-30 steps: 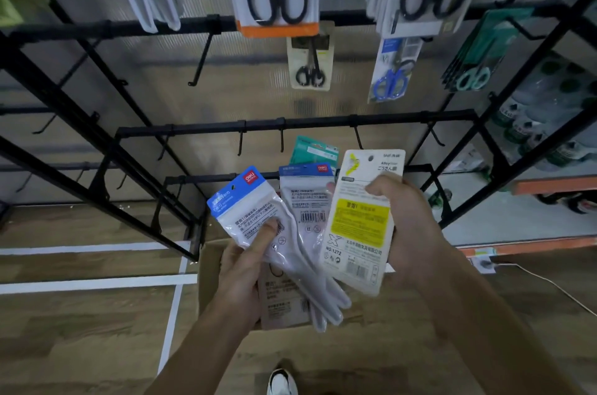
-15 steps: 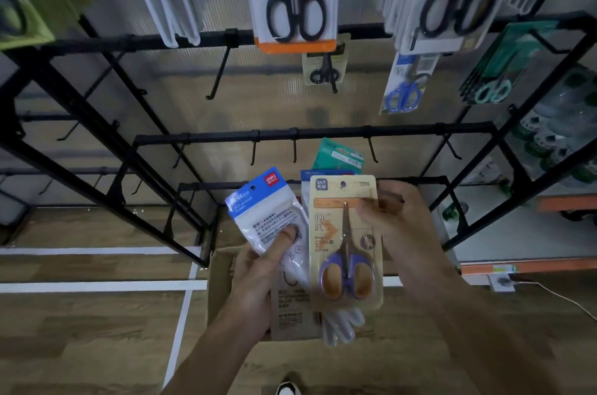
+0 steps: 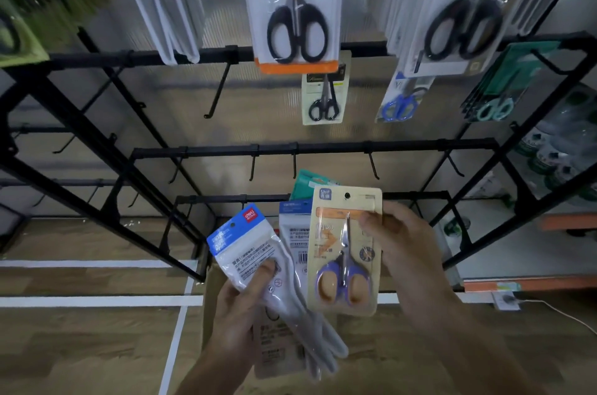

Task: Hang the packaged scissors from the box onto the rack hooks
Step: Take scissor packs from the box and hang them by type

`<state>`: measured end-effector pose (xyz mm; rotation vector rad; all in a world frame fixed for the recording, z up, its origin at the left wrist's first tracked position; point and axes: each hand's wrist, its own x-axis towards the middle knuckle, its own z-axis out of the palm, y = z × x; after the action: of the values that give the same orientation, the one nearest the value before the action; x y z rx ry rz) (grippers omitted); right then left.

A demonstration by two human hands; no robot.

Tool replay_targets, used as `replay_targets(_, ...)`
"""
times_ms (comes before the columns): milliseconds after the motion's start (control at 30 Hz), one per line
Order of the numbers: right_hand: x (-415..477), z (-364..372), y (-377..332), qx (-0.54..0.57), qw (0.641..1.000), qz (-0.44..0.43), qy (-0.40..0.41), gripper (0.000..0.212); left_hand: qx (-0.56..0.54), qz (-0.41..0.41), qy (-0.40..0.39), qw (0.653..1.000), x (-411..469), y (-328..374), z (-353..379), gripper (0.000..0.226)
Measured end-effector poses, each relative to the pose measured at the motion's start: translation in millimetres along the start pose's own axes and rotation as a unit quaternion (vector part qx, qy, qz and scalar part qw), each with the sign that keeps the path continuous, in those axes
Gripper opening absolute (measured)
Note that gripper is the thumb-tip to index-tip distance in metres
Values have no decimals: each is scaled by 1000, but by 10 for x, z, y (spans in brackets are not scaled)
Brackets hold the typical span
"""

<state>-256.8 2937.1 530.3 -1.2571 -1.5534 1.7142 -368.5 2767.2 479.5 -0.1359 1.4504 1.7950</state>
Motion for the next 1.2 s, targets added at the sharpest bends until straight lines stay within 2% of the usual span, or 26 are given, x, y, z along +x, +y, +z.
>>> replay_targets(267,66,863,-421,37,993,-84,-77,9,33,25,-5,999,100,-27,-403,31)
replay_targets(467,304,1673,-696,49,990,-113,-68,5,39,7,27,999,278,72,-731,40)
replay_targets(567,370,1910,-734,34,993,-108,-43,9,56,44,30,997,378,155,-880,24)
replay_targets(700,402,2022,-678,9,996,-90,0,9,81,38,8,996,499,336,-949,22)
replay_targets(933,454,2087,-655,27,995,-95,28,10,102,5,-12,995,693,366,-1088,13)
replay_targets(1067,459,2082,-681,33,994,-100,40,8,97,23,-22,995,793,360,-1108,48)
replay_targets(1200,472,2048,-682,5,990,-133,43,9,111,7,-25,994,877,371,-1141,42)
